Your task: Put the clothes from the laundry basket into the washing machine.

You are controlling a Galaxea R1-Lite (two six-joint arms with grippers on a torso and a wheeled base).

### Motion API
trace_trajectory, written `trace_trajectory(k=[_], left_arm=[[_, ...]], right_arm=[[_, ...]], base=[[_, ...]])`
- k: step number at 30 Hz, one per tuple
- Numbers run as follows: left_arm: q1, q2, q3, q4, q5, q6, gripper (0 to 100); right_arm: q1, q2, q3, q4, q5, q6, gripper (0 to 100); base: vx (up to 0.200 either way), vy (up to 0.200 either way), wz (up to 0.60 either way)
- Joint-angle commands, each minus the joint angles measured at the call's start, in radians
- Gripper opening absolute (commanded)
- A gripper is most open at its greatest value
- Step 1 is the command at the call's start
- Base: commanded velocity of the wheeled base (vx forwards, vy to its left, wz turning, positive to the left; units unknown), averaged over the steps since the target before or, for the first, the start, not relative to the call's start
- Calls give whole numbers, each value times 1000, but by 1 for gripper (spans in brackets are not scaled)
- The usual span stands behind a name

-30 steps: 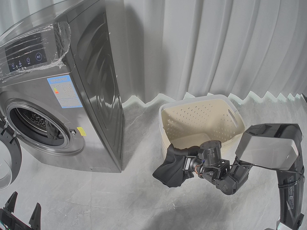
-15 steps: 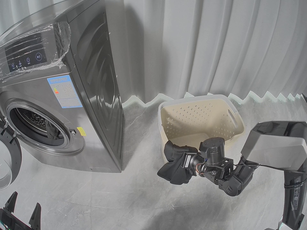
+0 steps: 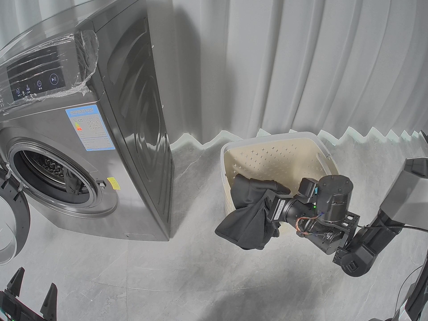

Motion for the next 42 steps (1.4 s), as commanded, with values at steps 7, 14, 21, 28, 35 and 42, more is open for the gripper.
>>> trace_trajectory(k=[7,14,21,28,35,42], left_arm=[[0,-15,15,0,-2,4,100],[0,-15,15,0,-8,12,100],[0,-15,15,0,-11,16,100],[0,-15,15,0,-14,19,100],[0,-15,15,0,-14,13,100],[0,-13,15,0,-14,10,100]], right_arm=[[37,-250,63,-18,4,-35,0],[50,-388,122,-32,48,-156,0],[60,-429,129,-107,50,-225,0],[60,-429,134,-136,33,-293,0],[51,-417,143,-134,24,-299,0],[51,-409,148,-133,1,-301,0]], base=[[0,0,0],[0,0,0],[0,0,0],[0,0,0],[-171,0,0],[-200,0,0]])
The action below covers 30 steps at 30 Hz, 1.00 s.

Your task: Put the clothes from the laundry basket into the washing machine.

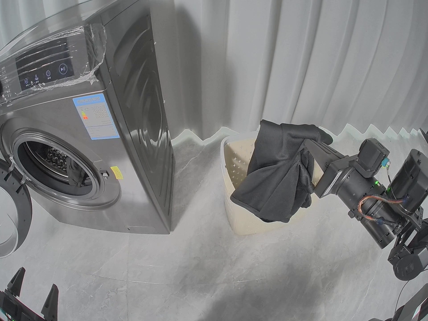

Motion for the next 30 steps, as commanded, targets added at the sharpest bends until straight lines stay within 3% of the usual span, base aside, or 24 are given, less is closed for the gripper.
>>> trace_trajectory(k=[1,11,30], left_arm=[[0,-15,15,1,0,1,100],[-3,-9,13,1,0,1,100],[-4,-5,13,3,0,-2,100]], right_arm=[[-1,6,4,0,-2,0,0],[4,9,18,-3,-10,8,0],[8,9,20,-3,-8,9,0]], base=[[-200,0,0],[-20,0,0],[0,200,0]])
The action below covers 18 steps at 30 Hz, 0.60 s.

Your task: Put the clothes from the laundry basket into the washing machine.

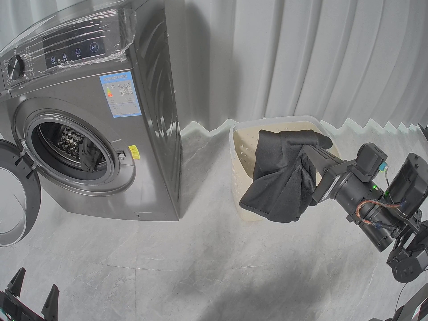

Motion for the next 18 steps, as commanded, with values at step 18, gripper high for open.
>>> trace_trajectory(k=[18], left_arm=[[2,-10,12,0,0,-5,100]], right_arm=[[17,32,2,-29,-1,0,0]], base=[[0,200,0]])
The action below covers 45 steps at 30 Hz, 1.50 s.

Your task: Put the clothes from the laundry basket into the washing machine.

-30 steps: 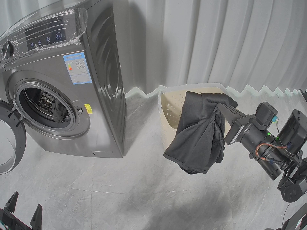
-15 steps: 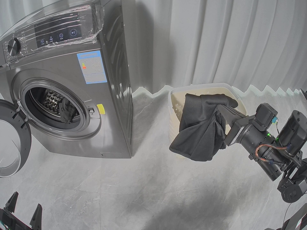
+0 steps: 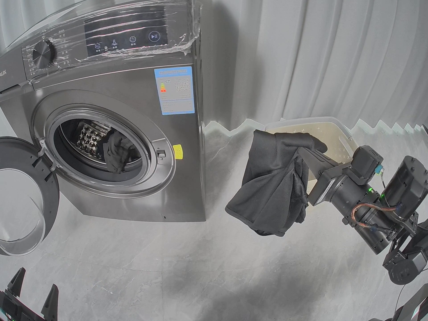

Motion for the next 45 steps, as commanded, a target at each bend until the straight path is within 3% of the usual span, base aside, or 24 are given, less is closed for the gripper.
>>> trace_trajectory(k=[1,8,17,29,41,45], left_arm=[[0,-10,12,1,0,0,100],[0,-10,13,1,0,-2,100],[0,-10,13,1,0,-2,100],[0,-10,12,1,0,-2,100],[0,-10,13,1,0,0,100],[0,-10,12,1,0,-2,100]], right_arm=[[1,6,1,-1,1,0,0],[1,9,6,-1,1,0,0],[1,6,7,-1,1,1,0],[1,9,7,-1,1,1,0],[1,9,9,-1,1,1,0],[1,9,11,-1,1,1,0]], base=[[0,200,0],[0,200,0],[0,0,0],[-200,0,0],[0,0,0],[0,200,0]])
